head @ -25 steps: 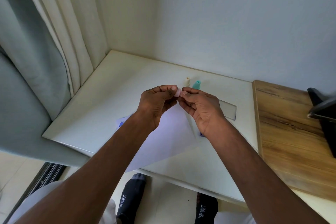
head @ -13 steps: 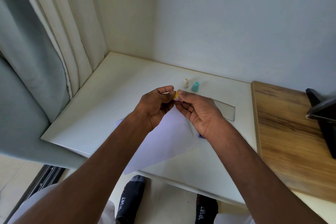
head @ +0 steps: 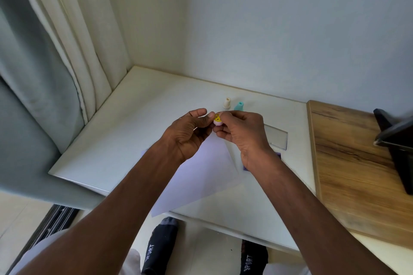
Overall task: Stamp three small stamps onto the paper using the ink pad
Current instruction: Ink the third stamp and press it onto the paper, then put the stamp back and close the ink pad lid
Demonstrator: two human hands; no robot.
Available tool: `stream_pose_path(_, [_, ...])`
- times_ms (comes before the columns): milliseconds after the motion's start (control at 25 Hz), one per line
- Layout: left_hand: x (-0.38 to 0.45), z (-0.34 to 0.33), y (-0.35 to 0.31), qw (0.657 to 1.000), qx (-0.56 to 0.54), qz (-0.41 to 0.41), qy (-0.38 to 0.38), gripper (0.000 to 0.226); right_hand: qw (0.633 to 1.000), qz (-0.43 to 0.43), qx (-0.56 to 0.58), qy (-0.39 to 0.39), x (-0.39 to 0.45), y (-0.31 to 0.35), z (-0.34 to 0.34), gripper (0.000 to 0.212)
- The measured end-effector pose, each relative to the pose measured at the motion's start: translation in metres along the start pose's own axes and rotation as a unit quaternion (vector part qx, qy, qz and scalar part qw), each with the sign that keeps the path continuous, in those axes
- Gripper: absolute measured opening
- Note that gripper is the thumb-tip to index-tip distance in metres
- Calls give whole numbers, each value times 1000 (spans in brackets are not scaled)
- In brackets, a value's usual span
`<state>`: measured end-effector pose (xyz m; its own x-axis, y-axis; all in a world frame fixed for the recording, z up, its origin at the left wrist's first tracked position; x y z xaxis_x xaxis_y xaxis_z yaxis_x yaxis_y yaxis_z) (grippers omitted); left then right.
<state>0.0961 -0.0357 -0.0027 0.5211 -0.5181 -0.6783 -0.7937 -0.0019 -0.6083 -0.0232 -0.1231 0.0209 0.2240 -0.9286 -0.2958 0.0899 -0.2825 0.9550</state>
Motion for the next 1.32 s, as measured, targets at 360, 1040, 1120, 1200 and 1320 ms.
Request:
stream_pose_path(360, [4,-3,-4,998,25,-50,-12,20,953,-234,184,54,4,-22,-4,25])
stream_pose_path(1040, [-12,-2,9,534,752,-385,26,57,874,313,-329,-174,78,29,52,22])
stream_pose_path(1120, [-13,-5,10,522,759,-388,26,56,860,318,-367,-160,91,22,46,25])
stream_pose_path(1200, [-15,-7,13,511,768,-385,22,52,852,318,-389,-147,99,14,41,28])
stream_pose_path(1320, [-15,-9,17,497,780,-380,23,51,845,313,-409,-140,104,8,40,28])
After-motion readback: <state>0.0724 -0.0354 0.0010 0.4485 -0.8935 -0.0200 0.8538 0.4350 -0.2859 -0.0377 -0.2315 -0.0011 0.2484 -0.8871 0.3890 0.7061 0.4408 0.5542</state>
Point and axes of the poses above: each hand's wrist, its own x-axis towards the middle knuckle, its own z-axis out of the back of the hand, y = z × x, the point moved 6 cm from there along x, towards the middle knuckle, and after that the axes turned 12 degrees about -y, right-handed, at the moved point
